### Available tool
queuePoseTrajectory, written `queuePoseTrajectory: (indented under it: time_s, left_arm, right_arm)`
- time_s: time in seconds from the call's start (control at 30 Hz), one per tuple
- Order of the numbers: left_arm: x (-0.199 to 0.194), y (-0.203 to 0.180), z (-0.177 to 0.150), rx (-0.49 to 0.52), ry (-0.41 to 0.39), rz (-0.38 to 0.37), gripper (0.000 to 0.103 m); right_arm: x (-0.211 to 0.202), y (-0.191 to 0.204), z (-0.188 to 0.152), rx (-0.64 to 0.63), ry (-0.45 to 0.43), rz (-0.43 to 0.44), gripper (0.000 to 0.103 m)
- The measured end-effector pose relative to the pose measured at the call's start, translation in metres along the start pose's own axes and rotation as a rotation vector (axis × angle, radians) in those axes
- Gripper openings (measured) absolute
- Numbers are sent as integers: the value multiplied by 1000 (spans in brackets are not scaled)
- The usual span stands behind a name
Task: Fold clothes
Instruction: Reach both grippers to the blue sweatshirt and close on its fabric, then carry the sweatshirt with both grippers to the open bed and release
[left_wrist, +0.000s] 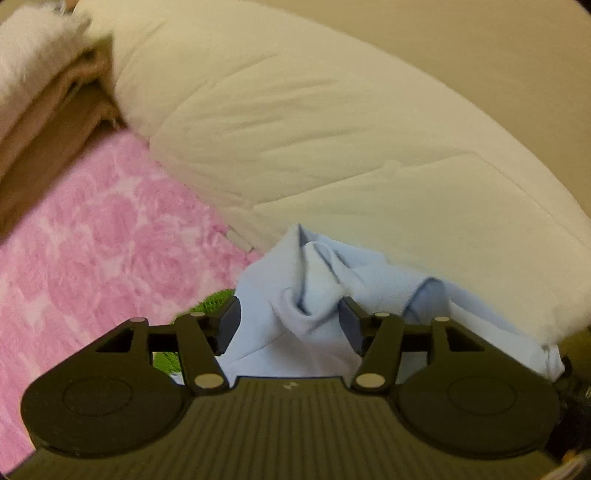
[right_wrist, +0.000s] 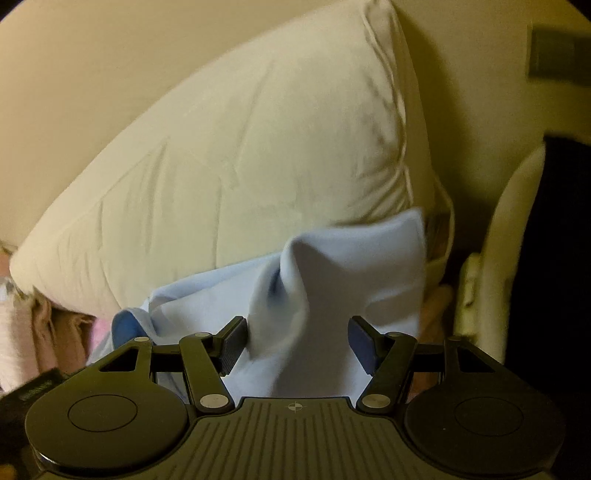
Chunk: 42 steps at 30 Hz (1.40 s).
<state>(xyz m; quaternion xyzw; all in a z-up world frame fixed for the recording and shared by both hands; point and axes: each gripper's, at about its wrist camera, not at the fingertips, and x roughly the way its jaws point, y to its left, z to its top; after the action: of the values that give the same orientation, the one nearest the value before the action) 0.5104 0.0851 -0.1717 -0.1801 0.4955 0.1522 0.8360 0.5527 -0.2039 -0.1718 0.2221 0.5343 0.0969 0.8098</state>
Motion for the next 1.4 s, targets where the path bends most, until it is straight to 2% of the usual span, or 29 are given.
queuePoseTrajectory:
  time_s: [0.03,0.1,0.13,0.17,0.2,0.23,0.33,0.47,0.6,0.77,0.83,1.03,1.17,1.27,1.37,1.4]
  left_arm:
    - [7,3,0,-27,16,-18,56]
    - [21,8,-2,-79,45,-54,43]
    - [24,10,-4,-95,54,-76,17]
    - [26,12,-7,-99,65,-98,3]
    - [25,13,-10,-100,65,-108,1]
    - [20,16,-13,-91,49,-103,1]
    - [-5,27,-24,-62,-15,-100,0]
    - [-61,61,-44,-107,-114,-143,0]
    - [-128,107,-73,-181,-233,-166,0]
    - [-221,168,-136,-270,-402,-137,0]
    - [-260,194,-168,-314,-464,-115,0]
    - [-406,270,-274,-423,-729,51,0]
    - [-509,302,-341,-409,-903,257,0]
    - [-578,315,-387,-396,-1028,380,0]
    - [-625,321,-428,-361,-1082,509,1]
    - [-630,325,-438,-364,-1068,539,2]
  right_arm:
    - [-1,3,-1,-10,-3,10,64]
    - [-3,8,-2,-30,-10,29,64]
    - [-4,10,-3,-40,-13,39,64]
    - [-5,13,-4,-50,-17,48,58]
    - [-6,15,-5,-60,-20,58,23]
    - [-6,18,-6,-70,-23,68,5]
    - [-9,26,-8,-100,-33,96,2]
    - [-15,38,-12,-148,-51,139,2]
    - [-50,79,-26,-276,-119,229,2]
    - [-110,152,-69,-465,-233,426,2]
    - [-132,183,-94,-527,-234,529,2]
    - [-178,279,-197,-707,-160,804,2]
    - [-203,345,-276,-770,-100,975,2]
    - [-220,389,-335,-775,-48,1100,2]
    - [-235,433,-395,-774,18,1216,2]
    - [-233,447,-416,-779,83,1220,2]
